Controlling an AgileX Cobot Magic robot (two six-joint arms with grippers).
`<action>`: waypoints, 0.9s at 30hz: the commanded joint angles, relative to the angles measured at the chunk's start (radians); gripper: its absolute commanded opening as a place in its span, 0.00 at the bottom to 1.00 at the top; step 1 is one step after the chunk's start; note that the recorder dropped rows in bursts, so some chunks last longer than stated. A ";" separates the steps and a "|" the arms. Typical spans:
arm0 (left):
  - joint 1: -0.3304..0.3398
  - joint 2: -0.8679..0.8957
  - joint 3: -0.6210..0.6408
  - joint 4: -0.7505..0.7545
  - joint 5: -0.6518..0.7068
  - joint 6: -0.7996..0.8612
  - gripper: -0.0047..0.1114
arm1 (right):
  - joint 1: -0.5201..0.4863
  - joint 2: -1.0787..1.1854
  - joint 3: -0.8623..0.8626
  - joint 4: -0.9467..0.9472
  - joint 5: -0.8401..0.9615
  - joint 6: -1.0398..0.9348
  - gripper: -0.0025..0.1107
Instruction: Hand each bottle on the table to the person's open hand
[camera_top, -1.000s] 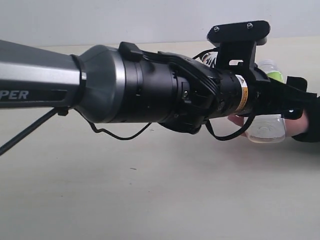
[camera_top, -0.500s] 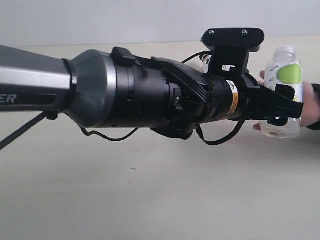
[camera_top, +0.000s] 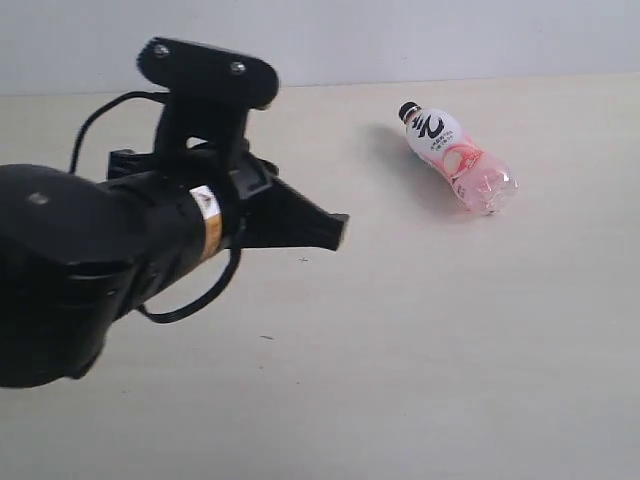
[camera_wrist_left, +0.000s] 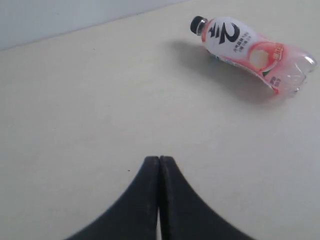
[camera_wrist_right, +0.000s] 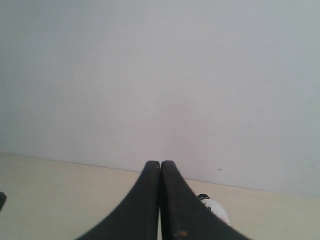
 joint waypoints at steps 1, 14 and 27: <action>0.002 -0.149 0.117 0.083 0.010 -0.041 0.04 | -0.003 -0.003 0.002 -0.002 -0.004 0.000 0.02; 0.492 -0.397 0.259 0.175 -0.783 -0.046 0.04 | -0.003 -0.003 0.002 -0.002 -0.004 0.000 0.02; 0.982 -0.492 0.498 -0.526 -1.194 0.504 0.04 | -0.003 -0.003 0.002 -0.002 -0.004 0.000 0.02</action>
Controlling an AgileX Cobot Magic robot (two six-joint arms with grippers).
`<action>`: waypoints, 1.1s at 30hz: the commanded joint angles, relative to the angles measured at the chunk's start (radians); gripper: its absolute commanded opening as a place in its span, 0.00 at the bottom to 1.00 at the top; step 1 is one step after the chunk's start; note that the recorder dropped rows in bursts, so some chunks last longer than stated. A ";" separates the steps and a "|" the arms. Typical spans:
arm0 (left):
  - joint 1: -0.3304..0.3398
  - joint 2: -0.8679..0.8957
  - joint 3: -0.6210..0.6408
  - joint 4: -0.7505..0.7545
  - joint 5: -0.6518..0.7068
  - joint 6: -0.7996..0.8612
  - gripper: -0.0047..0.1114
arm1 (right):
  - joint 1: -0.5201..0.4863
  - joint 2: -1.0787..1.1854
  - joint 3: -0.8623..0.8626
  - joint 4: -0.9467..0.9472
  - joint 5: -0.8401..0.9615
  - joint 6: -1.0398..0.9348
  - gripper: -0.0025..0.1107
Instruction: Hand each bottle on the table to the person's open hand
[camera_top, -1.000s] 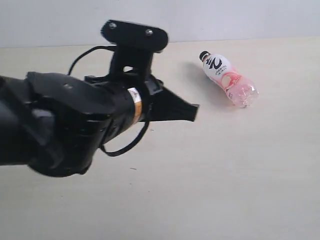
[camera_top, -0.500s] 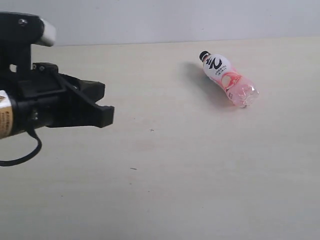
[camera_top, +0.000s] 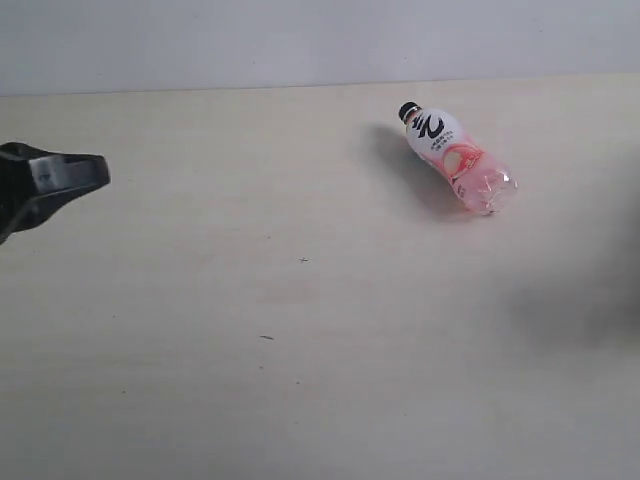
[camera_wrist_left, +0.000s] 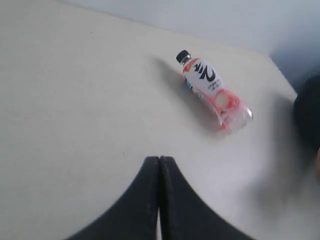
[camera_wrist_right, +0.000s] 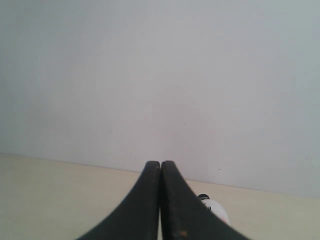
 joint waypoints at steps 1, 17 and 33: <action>0.154 -0.088 0.156 -0.341 -0.209 0.307 0.04 | -0.003 -0.003 0.002 -0.002 -0.004 0.000 0.02; 0.310 -0.634 0.426 -0.828 0.074 0.853 0.04 | -0.003 -0.003 0.002 -0.002 -0.004 0.000 0.02; 0.308 -0.850 0.426 -0.286 0.154 0.395 0.04 | -0.003 -0.003 0.002 -0.002 -0.004 0.000 0.02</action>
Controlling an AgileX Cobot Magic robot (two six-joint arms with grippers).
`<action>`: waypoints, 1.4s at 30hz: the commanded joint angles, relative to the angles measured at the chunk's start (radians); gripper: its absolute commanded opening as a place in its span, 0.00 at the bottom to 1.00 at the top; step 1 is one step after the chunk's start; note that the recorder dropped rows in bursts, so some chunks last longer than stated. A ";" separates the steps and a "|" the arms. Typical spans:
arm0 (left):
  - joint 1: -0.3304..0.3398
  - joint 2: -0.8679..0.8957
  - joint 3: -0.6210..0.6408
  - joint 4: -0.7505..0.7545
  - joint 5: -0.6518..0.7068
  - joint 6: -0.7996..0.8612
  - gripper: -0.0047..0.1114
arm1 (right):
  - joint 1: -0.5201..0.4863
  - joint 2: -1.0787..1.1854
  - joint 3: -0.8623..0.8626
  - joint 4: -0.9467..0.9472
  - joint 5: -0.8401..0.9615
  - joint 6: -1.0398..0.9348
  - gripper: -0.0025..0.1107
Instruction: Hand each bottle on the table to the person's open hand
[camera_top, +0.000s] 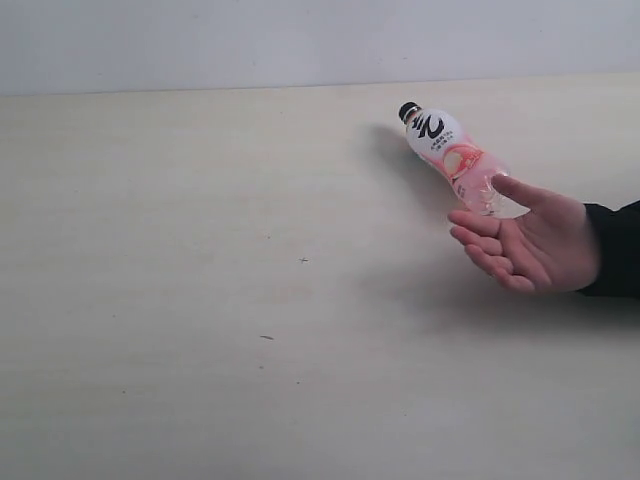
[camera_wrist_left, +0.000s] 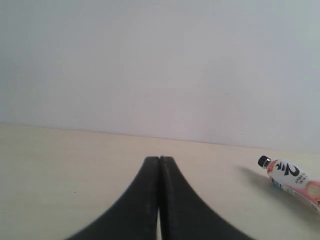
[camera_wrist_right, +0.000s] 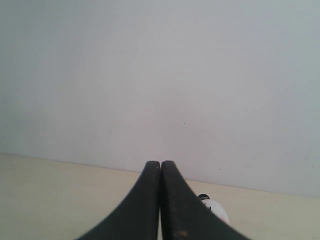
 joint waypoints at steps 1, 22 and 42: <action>0.000 -0.007 0.001 -0.030 0.106 -0.029 0.04 | -0.003 -0.003 0.002 -0.002 -0.004 0.000 0.02; 0.000 -0.007 0.001 -0.023 0.139 -0.022 0.04 | -0.003 0.305 -0.636 0.591 0.288 -0.453 0.02; 0.000 -0.007 0.001 -0.023 0.139 -0.022 0.04 | -0.097 1.489 -1.791 0.246 1.605 -0.534 0.17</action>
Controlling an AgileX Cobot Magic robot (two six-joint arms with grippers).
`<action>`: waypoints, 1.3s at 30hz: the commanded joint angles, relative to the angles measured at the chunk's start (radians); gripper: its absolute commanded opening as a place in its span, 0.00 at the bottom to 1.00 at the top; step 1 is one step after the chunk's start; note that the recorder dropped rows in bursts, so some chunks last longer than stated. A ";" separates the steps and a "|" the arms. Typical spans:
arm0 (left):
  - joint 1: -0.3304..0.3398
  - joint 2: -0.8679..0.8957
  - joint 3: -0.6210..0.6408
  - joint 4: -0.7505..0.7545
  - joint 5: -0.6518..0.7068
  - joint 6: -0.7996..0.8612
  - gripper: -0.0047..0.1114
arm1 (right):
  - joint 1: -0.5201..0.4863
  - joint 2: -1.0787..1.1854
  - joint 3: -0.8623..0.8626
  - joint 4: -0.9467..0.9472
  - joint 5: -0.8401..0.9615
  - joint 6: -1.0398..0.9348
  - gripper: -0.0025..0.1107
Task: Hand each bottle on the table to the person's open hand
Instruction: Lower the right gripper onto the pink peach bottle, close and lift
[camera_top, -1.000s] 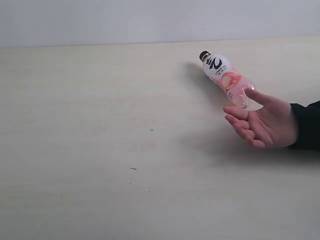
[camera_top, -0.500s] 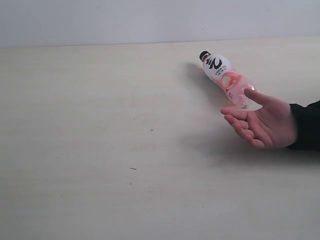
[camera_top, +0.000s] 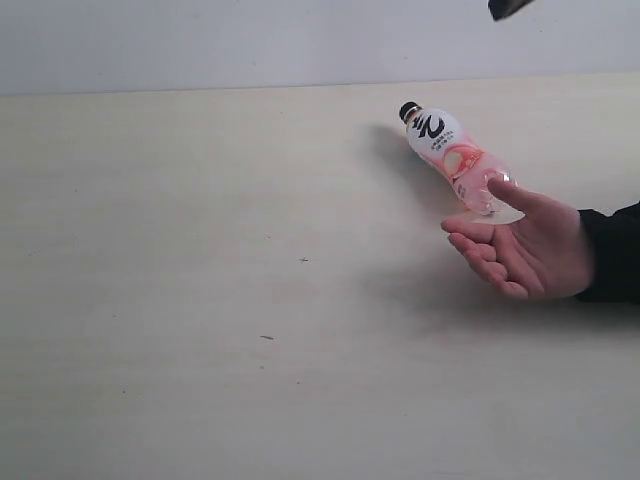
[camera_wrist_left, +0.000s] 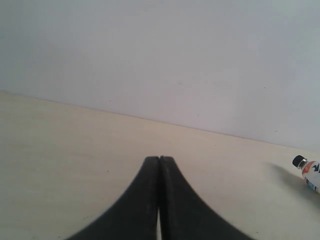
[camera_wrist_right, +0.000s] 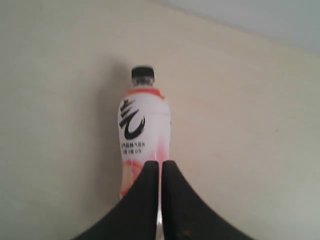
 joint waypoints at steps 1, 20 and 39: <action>0.000 -0.007 0.000 -0.005 0.008 0.001 0.04 | -0.004 0.147 -0.110 -0.015 0.137 -0.092 0.24; 0.000 -0.007 0.000 -0.005 0.008 0.001 0.04 | -0.004 0.356 -0.134 0.016 0.043 -0.161 0.82; 0.000 -0.007 0.000 -0.005 0.008 0.001 0.04 | -0.004 0.425 -0.134 0.019 0.017 -0.176 0.69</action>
